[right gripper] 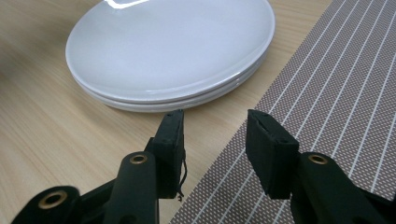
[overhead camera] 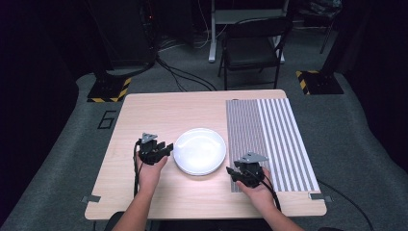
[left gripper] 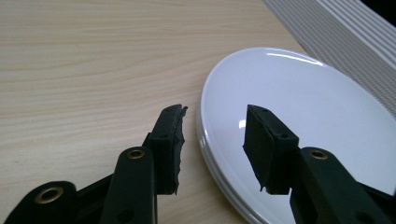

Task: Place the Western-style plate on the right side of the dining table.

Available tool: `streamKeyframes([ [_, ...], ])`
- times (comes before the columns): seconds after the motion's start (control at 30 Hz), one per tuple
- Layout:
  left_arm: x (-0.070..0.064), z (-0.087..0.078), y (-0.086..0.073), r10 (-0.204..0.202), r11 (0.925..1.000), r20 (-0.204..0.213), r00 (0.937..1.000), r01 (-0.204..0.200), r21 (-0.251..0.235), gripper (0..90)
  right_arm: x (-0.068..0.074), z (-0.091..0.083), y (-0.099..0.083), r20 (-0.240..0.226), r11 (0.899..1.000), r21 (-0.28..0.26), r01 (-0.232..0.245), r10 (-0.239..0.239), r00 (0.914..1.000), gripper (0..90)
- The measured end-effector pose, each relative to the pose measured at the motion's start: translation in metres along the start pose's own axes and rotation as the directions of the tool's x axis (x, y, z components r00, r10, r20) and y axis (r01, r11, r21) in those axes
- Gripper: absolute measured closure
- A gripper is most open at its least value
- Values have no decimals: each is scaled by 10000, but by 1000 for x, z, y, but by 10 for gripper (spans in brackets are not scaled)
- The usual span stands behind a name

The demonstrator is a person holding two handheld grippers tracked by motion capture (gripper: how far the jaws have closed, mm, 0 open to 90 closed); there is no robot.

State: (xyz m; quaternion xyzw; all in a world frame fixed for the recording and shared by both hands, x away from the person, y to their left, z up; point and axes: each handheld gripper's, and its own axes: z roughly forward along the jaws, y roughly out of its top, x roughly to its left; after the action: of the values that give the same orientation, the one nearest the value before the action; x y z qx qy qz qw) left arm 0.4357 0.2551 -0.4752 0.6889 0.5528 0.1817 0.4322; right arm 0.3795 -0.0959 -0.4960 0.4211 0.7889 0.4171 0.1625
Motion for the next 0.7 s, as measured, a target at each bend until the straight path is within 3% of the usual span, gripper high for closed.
streamKeyframes([
  [0.13, 2, -1, 0, -322, 9995, 302, 9990, 324, -66, 579, -1, 0, 6, -15, 9999, -117, -102, 102, 9999, 563],
  [0.27, 4, -2, -1, -680, 9976, 563, 9961, 685, -62, 590, -4, 4, 11, -64, 9982, -211, -554, 553, 9985, 565],
  [0.43, 2, 0, -3, -952, 9954, 845, 9919, 954, 21, 608, -9, 12, 18, -50, 9928, -365, -1142, 1141, 9935, 586],
  [0.57, -2, 1, -5, -1035, 9946, 1054, 9890, 1040, 8, 632, -14, 17, 21, -88, 9850, -406, -1675, 1673, 9859, 585],
  [0.63, -2, 3, -7, -1191, 9928, 1271, 9847, 1192, 64, 647, -16, 20, 25, -86, 9783, -495, -2014, 2012, 9795, 585],
  [0.7, -2, 4, -7, -1274, 9919, 1421, 9816, 1258, 199, 650, -16, 21, 26, -25, 9798, -533, -1928, 1930, 9812, 585],
])
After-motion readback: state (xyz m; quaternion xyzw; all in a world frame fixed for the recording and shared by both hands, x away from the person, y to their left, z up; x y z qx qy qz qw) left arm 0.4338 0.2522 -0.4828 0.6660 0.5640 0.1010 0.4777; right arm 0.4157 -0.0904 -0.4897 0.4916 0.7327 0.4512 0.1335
